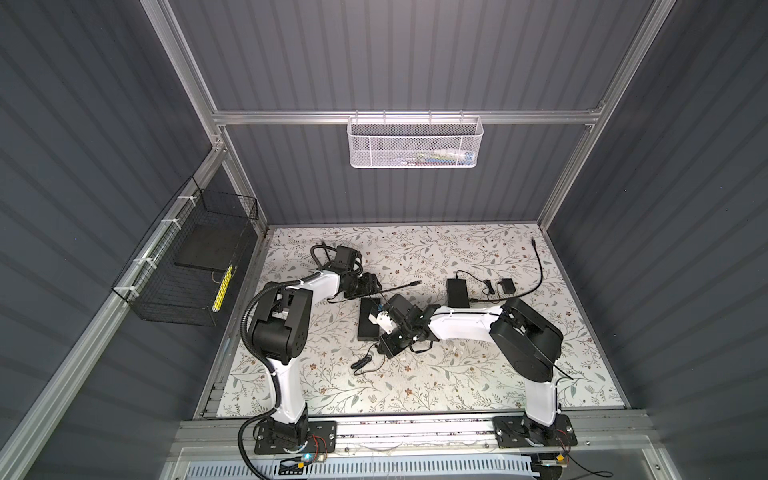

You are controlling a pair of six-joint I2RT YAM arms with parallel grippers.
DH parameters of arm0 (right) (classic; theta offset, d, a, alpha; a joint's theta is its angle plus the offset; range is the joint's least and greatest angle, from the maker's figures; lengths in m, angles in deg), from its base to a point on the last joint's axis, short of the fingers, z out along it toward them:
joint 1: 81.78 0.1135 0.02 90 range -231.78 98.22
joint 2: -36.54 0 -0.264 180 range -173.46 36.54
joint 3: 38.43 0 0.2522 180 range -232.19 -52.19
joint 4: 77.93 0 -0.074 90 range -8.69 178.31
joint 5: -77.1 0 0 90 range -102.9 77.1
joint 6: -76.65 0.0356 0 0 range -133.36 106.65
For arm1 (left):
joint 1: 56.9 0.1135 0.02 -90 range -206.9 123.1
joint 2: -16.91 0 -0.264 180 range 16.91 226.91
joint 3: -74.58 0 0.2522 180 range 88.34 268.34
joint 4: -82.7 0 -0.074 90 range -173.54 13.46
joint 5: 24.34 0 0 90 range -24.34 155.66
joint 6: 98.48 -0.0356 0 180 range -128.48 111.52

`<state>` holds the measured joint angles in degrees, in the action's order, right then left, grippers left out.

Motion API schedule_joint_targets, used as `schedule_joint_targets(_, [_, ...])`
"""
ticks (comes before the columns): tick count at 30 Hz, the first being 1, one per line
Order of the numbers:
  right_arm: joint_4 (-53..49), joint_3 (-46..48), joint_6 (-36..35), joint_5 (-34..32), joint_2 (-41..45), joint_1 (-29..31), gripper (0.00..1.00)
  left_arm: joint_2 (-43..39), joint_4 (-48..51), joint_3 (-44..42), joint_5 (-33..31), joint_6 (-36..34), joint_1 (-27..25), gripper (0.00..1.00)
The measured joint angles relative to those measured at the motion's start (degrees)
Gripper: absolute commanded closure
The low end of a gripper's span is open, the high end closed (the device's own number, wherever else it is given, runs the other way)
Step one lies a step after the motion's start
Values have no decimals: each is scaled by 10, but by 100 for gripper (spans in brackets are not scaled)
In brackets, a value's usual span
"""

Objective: Insert the plug into the switch port

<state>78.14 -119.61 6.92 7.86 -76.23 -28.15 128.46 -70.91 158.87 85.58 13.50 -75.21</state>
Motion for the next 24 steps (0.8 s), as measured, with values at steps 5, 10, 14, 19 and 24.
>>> schedule_joint_targets(5, [16,9,20,-14,2,-16,100,-3,-9,-11,9,-6,1,32])
schedule_joint_targets(10, [26,24,27,-26,13,-35,100,-13,-18,-32,16,-10,2,32])
schedule_joint_targets(14, [28,27,24,-31,19,-45,100,-26,-19,-50,18,-11,2,32])
schedule_joint_targets(19, [14,34,3,-34,35,-52,100,-38,-11,-62,18,-17,3,32])
schedule_joint_targets(24, [-5,52,-16,-43,74,-62,100,-42,6,-62,18,-24,3,32])
